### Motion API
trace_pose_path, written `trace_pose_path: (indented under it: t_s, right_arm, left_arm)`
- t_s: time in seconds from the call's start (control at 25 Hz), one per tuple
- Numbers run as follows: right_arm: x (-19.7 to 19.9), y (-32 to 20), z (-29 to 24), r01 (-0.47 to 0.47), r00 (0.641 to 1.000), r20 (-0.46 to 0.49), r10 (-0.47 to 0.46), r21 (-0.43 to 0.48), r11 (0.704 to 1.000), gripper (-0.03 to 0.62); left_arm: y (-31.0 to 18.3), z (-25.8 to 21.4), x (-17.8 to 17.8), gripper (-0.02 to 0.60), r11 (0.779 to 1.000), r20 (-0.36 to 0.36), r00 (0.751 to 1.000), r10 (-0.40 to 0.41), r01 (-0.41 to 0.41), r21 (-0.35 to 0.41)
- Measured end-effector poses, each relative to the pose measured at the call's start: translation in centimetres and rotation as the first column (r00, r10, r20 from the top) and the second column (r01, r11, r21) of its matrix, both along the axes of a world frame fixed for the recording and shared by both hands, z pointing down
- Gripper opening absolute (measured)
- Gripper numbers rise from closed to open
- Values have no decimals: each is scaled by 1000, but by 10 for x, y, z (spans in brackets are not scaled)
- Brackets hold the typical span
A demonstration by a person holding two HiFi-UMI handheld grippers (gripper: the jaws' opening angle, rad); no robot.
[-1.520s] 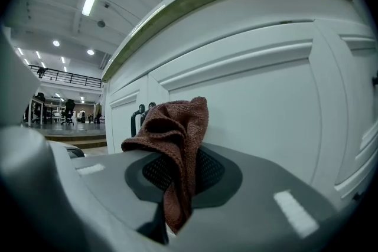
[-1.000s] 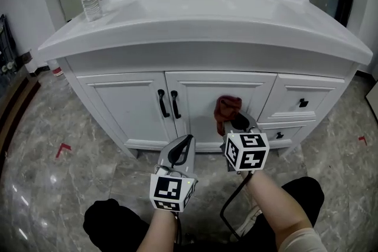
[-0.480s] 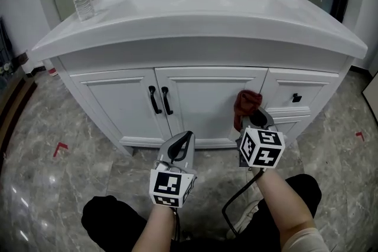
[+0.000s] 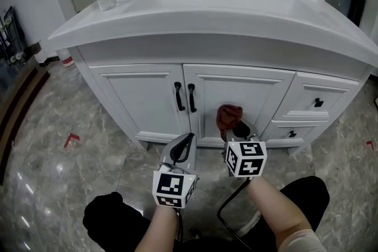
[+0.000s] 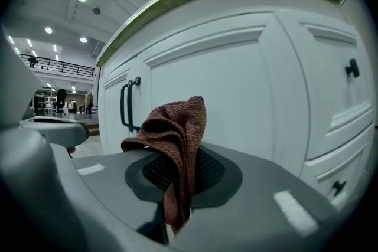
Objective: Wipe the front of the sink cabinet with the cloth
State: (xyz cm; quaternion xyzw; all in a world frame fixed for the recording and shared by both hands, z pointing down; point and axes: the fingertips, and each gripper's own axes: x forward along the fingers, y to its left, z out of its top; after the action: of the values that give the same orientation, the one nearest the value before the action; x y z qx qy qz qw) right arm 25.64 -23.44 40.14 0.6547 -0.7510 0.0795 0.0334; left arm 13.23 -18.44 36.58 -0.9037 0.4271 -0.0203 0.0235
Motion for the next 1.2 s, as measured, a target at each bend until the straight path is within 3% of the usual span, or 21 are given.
trace_pose_path:
  t_s: [0.24,0.44,0.64,0.88,1.2]
  right_arm:
    - [-74,-25,31,106,994,36,-105,-46,993,80]
    - [-88,-37,37,125,991,54,-122,-54,991,80]
    - [-57,-34,36,49,996,78,-44,-66,997,80]
    - [-18,-23,30,2,999,40,1,-59,998,80]
    - [60,3,22,-144,989,25,146,-67,987,80]
  left_arm:
    - [-16,7,-42,0,997,-38,996,-75,74,-32]
    - [-19,14,-48,0,996,-19,997,-72,71,-45]
    - [-21,20,-38,0,998,-23,999,-46,45,-54]
    - [-17,22,-4,0,998,-22,999,23,-24,-55]
    - [-11,26,39,0,993,-20,995,101,-102,-52]
